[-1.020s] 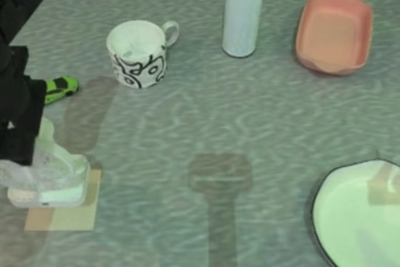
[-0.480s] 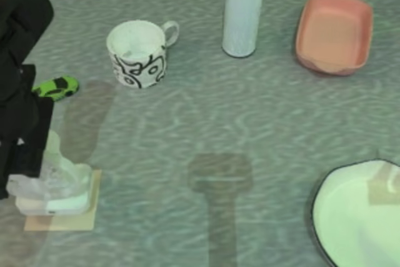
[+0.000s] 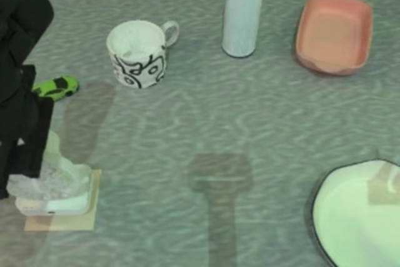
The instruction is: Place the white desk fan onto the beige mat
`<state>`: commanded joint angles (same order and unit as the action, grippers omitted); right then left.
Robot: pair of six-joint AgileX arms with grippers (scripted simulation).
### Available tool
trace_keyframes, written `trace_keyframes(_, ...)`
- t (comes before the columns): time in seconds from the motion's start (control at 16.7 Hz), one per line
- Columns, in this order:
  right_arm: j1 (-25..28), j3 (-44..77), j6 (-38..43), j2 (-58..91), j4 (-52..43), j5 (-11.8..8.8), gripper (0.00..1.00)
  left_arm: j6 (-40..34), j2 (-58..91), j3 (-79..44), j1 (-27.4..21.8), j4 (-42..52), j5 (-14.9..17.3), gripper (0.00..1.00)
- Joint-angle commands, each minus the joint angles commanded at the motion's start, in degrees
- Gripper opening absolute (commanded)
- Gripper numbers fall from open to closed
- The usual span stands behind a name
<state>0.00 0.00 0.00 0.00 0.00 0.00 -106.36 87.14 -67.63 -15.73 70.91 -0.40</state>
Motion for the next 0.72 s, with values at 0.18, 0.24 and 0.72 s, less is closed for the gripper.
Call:
trace_keyframes(0.18,0.0,0.0,0.0,0.0,0.0,0.0,1.0,0.0,0.0,0.0,0.0,0.0,0.0,0.6)
trace_keyframes(0.24,0.0,0.0,0.0,0.0,0.0,0.0,1.0,0.0,0.0,0.0,0.0,0.0,0.0,0.68)
trace_keyframes(0.72,0.0,0.0,0.0,0.0,0.0,0.0,1.0,0.0,0.0,0.0,0.0,0.0,0.0,1.0)
